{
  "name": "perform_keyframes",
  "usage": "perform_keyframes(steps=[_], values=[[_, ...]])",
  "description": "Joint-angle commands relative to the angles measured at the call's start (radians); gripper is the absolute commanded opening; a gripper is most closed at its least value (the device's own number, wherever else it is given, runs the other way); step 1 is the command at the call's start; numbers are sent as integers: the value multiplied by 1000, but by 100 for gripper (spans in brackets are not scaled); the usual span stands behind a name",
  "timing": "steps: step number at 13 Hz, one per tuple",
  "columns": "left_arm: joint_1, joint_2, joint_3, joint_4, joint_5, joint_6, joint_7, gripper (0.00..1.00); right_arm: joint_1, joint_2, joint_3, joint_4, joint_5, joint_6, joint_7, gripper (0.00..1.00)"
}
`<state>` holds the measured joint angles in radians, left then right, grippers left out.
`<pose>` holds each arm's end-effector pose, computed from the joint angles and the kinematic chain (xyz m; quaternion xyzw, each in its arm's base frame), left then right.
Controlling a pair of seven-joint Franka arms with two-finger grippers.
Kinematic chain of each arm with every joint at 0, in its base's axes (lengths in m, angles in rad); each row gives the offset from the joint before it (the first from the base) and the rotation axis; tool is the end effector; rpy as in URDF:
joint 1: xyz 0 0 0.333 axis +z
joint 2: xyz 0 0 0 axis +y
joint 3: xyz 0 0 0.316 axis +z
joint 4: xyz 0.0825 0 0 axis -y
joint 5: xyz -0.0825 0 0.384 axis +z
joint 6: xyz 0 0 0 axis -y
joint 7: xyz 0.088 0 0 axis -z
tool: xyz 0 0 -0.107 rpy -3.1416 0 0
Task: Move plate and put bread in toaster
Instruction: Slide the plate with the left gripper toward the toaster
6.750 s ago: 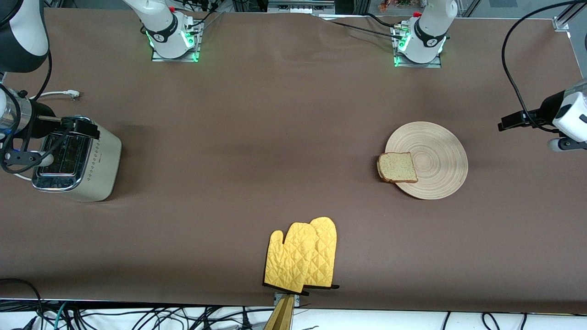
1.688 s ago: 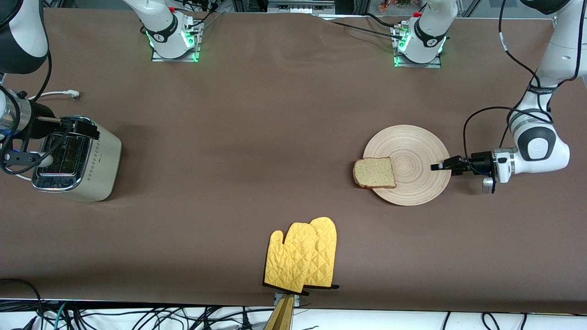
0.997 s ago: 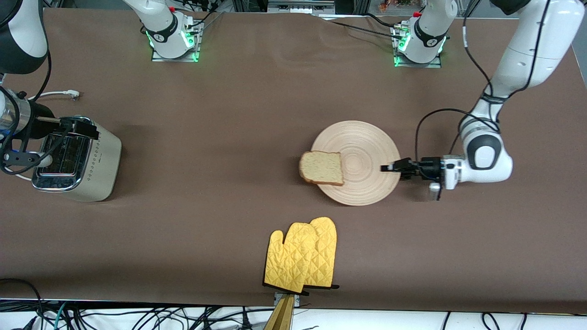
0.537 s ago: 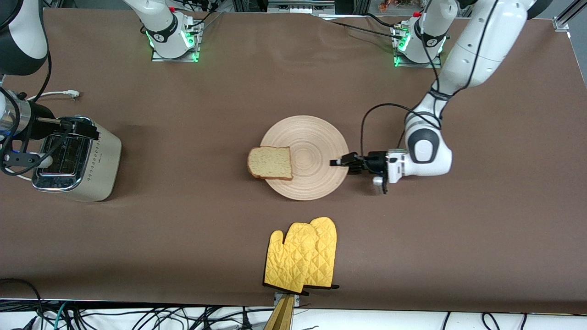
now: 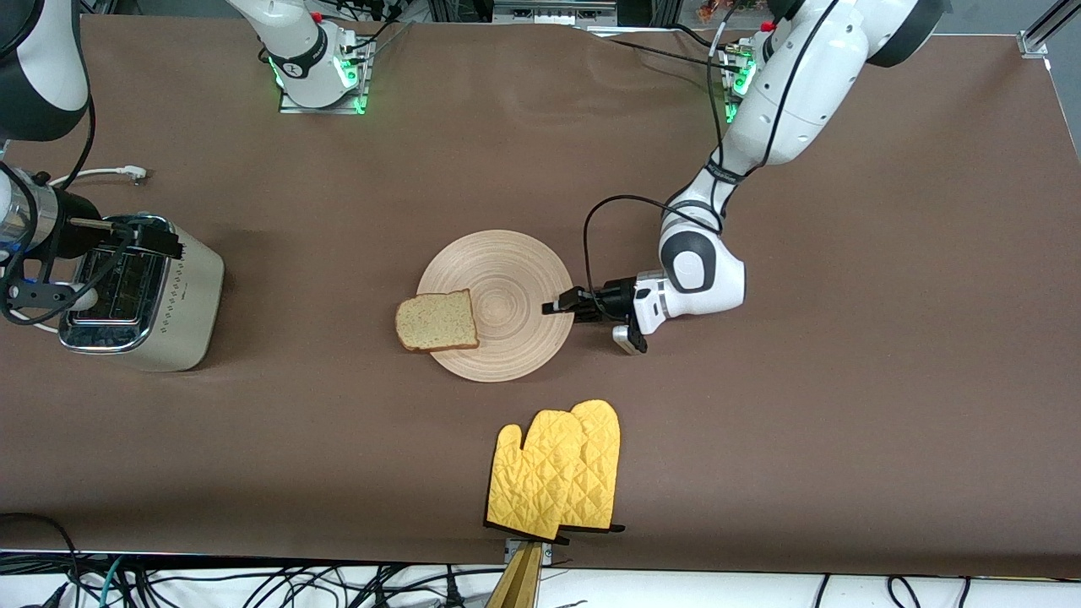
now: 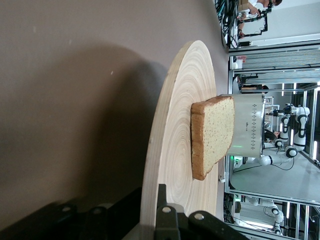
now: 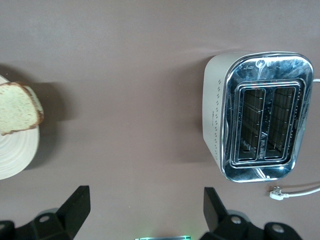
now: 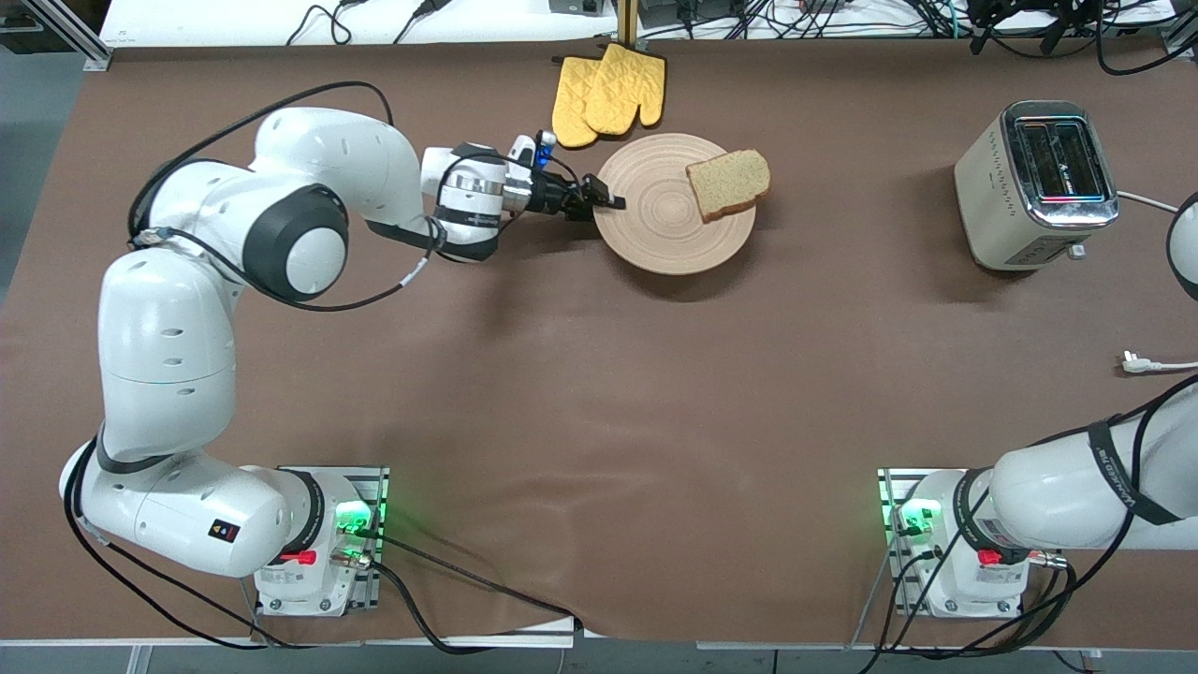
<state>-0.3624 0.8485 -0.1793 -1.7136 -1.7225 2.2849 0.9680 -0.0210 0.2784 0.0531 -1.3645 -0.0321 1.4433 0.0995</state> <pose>0.5514 -0.3496 0.1019 0.8298 0.0161 0.0092 0.5578 0.6200 0.0118 0.5467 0.9944 -0.0343 -0.0987 0.0152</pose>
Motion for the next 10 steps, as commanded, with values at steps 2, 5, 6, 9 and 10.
perform_keyframes(steps=[2,5,6,9,10], values=[[-13,15,12,37,-46,-5,-11,0,-7,7,2,7,14,20,-7,100],[-12,14,12,35,-77,-5,-2,44,1,21,5,5,15,63,-6,100],[-12,12,14,32,-78,-5,3,67,3,27,5,5,30,75,-4,100],[-3,-6,35,22,-68,-7,8,68,-1,47,5,4,95,83,-7,100],[2,-15,40,19,-65,-8,8,76,1,56,5,4,95,85,-7,100]])
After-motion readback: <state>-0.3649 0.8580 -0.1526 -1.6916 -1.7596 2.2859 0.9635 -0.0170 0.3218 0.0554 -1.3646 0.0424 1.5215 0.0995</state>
